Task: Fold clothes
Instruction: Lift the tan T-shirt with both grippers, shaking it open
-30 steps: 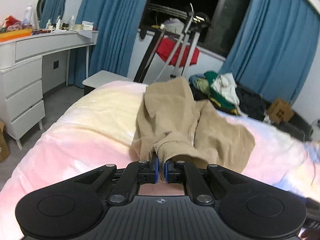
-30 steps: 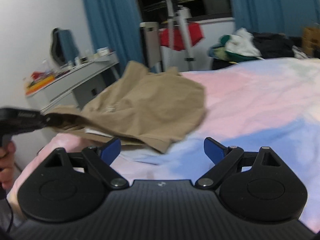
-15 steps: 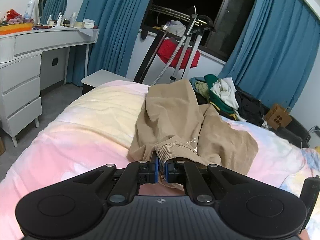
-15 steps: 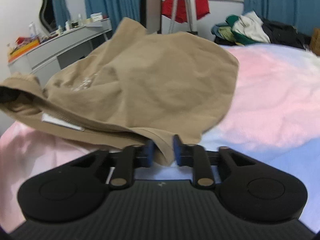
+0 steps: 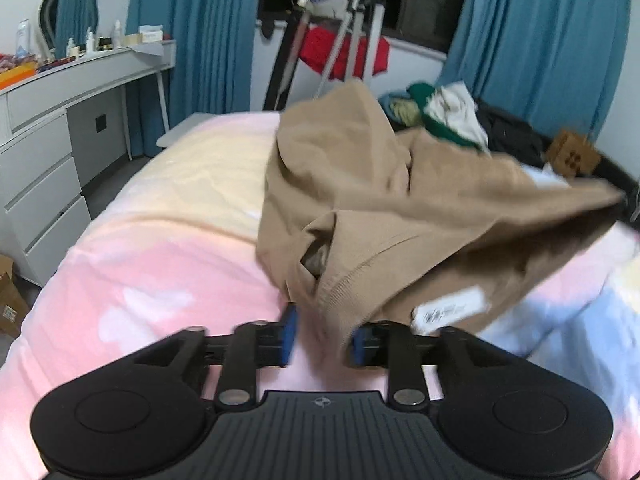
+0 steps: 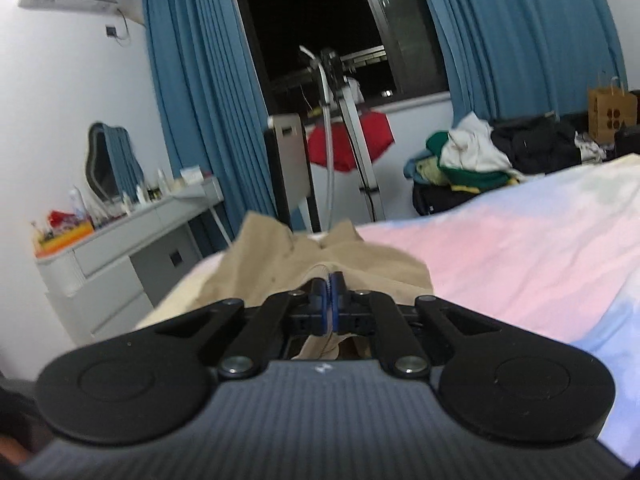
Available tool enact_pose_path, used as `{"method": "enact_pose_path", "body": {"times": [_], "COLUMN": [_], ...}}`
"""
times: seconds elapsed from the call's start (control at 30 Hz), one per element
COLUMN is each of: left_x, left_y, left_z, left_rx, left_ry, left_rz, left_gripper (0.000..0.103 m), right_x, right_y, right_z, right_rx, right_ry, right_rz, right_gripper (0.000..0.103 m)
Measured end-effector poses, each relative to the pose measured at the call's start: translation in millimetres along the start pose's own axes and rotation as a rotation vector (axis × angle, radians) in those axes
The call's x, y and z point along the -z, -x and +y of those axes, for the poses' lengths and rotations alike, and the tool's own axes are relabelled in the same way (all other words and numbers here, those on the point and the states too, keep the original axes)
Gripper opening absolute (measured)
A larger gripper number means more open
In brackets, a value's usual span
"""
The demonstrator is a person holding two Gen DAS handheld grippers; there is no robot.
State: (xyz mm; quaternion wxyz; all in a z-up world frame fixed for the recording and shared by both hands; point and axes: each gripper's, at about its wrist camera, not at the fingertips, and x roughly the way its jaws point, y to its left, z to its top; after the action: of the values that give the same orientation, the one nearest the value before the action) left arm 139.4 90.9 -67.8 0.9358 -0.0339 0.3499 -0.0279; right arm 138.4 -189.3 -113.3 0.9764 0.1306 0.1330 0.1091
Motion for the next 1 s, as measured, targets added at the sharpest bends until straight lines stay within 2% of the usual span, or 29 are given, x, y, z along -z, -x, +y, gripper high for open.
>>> {"method": "enact_pose_path", "body": {"times": [0.03, 0.13, 0.3, 0.43, 0.63, 0.73, 0.8, 0.9, 1.0], "left_x": [2, 8, 1, -4, -4, 0, 4, 11, 18], "left_y": [-2, -7, 3, 13, 18, 14, 10, 5, 3], "left_z": [-3, -7, 3, 11, 5, -4, -10, -20, -31], "left_rx": [-0.010, -0.060, -0.136, -0.144, -0.138, -0.147, -0.142, -0.138, -0.157], "left_ry": [-0.012, -0.035, 0.015, 0.075, 0.048, -0.012, -0.055, -0.126, -0.201], "left_rz": [0.006, 0.010, -0.075, -0.113, -0.105, -0.081, -0.059, -0.038, -0.051], "left_gripper": [0.045, 0.046, 0.048, 0.049, 0.047, 0.047, 0.048, 0.050, 0.052], "right_x": [-2, 0, 17, 38, 60, 62, 62, 62, 62], "right_y": [5, 4, -21, -41, -61, -69, -69, -69, -68], "right_z": [-1, -8, -25, -37, -28, -31, -31, -26, -18], "right_rx": [-0.003, 0.024, 0.083, 0.096, 0.111, 0.111, 0.109, 0.110, 0.114], "right_ry": [0.003, 0.015, -0.016, -0.069, -0.036, -0.052, -0.055, -0.031, 0.020], "right_rz": [-0.006, 0.029, 0.186, 0.315, 0.430, 0.448, 0.446, 0.442, 0.420], "right_gripper": [0.005, 0.005, 0.007, 0.007, 0.009, 0.013, 0.025, 0.029, 0.030]}}
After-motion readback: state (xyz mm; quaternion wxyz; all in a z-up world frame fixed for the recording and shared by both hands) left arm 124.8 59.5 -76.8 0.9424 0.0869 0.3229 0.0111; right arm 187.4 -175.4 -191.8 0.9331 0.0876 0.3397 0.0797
